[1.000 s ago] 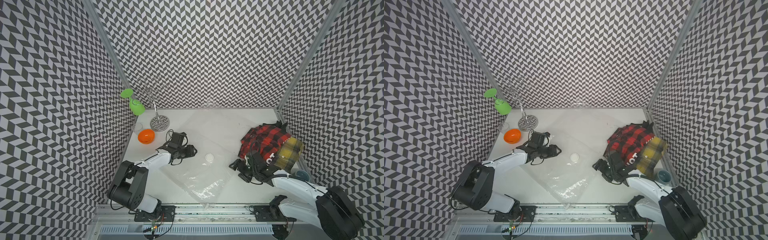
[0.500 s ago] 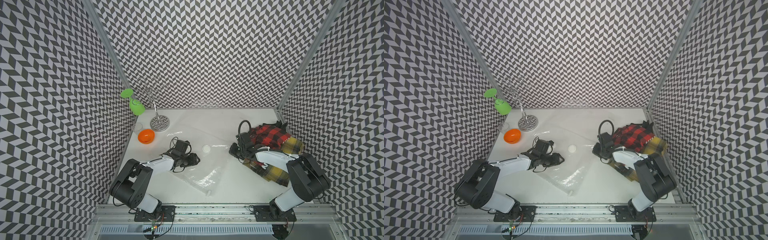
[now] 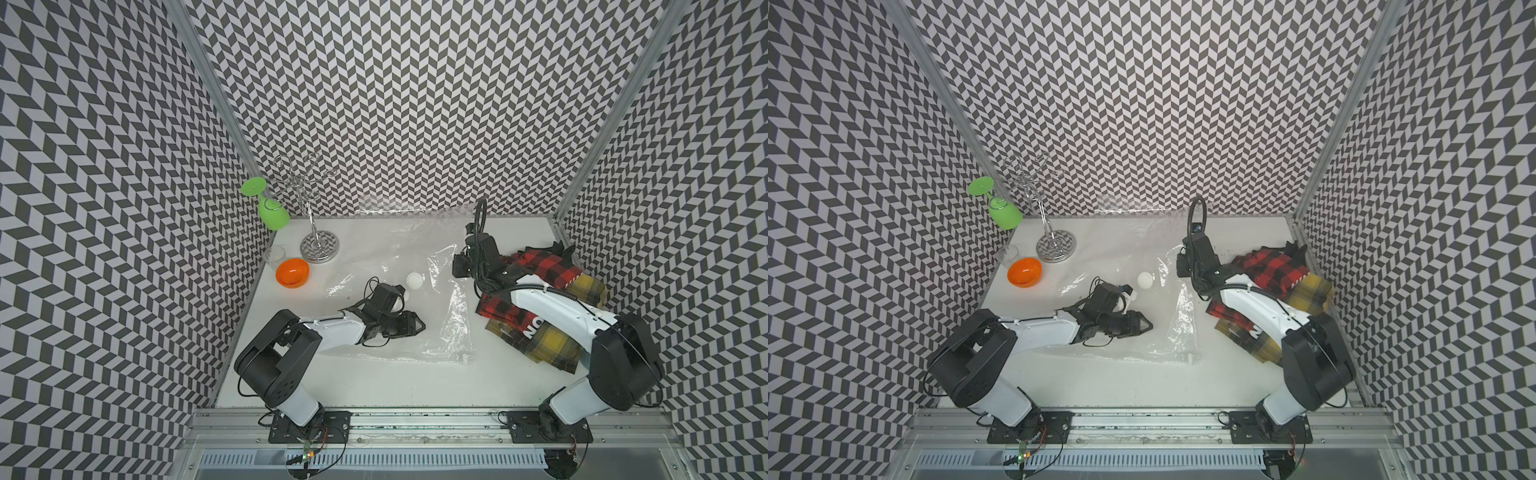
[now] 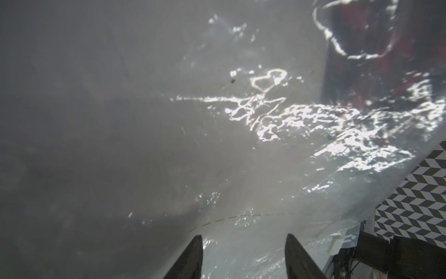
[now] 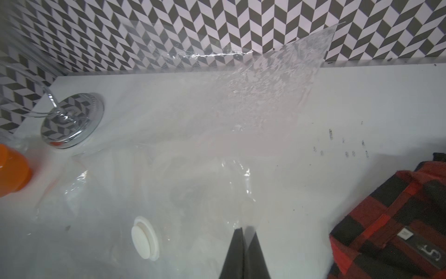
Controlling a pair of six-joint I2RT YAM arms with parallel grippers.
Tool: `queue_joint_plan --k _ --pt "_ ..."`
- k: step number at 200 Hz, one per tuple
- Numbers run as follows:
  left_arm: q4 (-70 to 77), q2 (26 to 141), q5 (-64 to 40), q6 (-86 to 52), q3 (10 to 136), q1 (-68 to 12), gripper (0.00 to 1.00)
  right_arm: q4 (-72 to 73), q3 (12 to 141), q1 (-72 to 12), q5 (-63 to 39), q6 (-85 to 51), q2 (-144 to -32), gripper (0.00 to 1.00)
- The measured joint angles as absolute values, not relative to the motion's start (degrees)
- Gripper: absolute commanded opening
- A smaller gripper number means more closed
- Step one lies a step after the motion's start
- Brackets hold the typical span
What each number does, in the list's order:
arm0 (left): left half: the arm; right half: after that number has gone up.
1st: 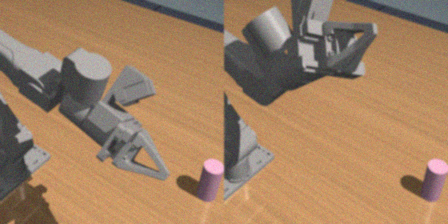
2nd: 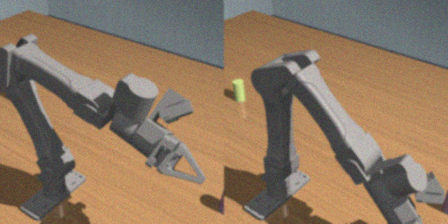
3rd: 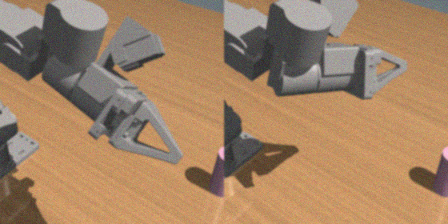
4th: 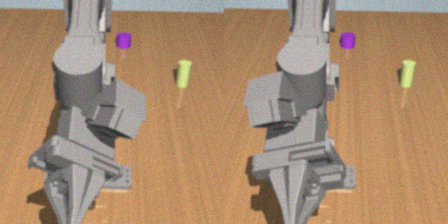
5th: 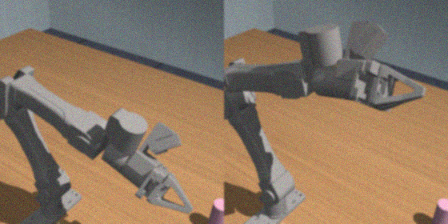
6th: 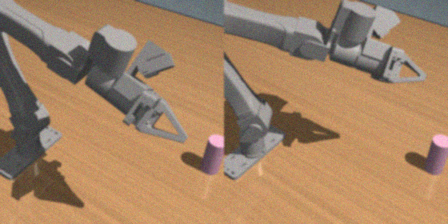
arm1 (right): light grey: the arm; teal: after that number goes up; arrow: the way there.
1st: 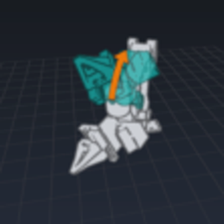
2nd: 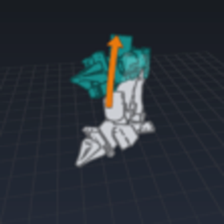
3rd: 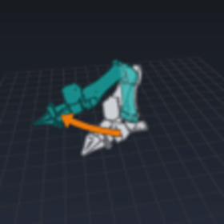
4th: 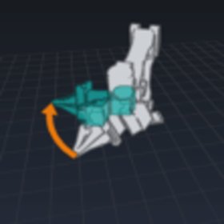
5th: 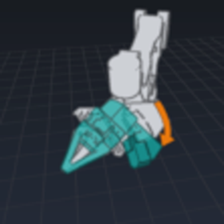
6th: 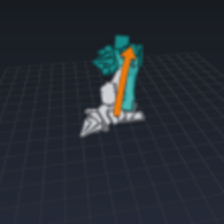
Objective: Place the folded shirt into the vacuum bag
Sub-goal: Adjust the vacuum bag at the center of the board, then pick up the shirt from the center of the board.
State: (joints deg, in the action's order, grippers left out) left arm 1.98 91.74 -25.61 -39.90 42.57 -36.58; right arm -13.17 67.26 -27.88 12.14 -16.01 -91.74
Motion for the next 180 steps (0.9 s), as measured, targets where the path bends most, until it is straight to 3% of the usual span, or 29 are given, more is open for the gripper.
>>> queue_joint_plan --k 41,58,72,84,94,114,115,116,119,158,180 --pt "-1.8 88.38 -25.32 -37.08 49.89 -29.3 0.55 -13.65 76.38 -22.02 4.08 -16.56 -105.32 0.03" --pt "-4.8 87.0 -24.47 -35.66 51.7 -26.96 0.56 -15.0 77.1 -21.98 2.17 -18.46 -108.09 0.18" --pt "-7.11 86.8 -24.05 -34.74 53.65 -26.65 0.56 -17.32 77.03 -21.78 1.08 -19.88 -108.47 0.44" --pt "-8.71 86.8 -23.88 -34.06 55.4 -26.89 0.56 -19.07 77.1 -21.34 -0.47 -21.06 -108.07 0.59" --pt "-9.63 86.8 -23.83 -33.58 56.95 -27.16 0.56 -20.71 77.1 -20.71 -1.89 -21.06 -107.33 0.61" --pt "-10.94 86.83 -23.68 -32.58 59.9 -27.79 0.56 -25.3 77.08 -18.33 -3.49 -21.85 -102.78 0.61" --pt "-10.96 86.83 -23.68 -32.53 60.03 -27.81 0.56 -25.43 77.08 -18.22 -3.49 -21.89 -102.52 0.75" --pt "-10.96 86.85 -23.66 -32.51 60.14 -27.86 0.56 -25.71 77.06 -18.0 -3.46 -21.91 -101.93 0.8" --pt "-11.07 86.89 -23.66 -32.38 60.53 -28.01 0.56 -26.24 77.03 -17.61 -3.68 -21.93 -100.99 0.85" --pt "-11.22 87.88 -23.64 -31.31 62.87 -30.28 0.57 -30.5 68.73 -10.5 -1.89 -24.25 -79.59 0.87" --pt "-10.76 88.55 -23.66 -31.14 62.87 -32.18 0.57 -34.79 59.75 -1.45 -0.89 -25.43 -67.55 0.99"
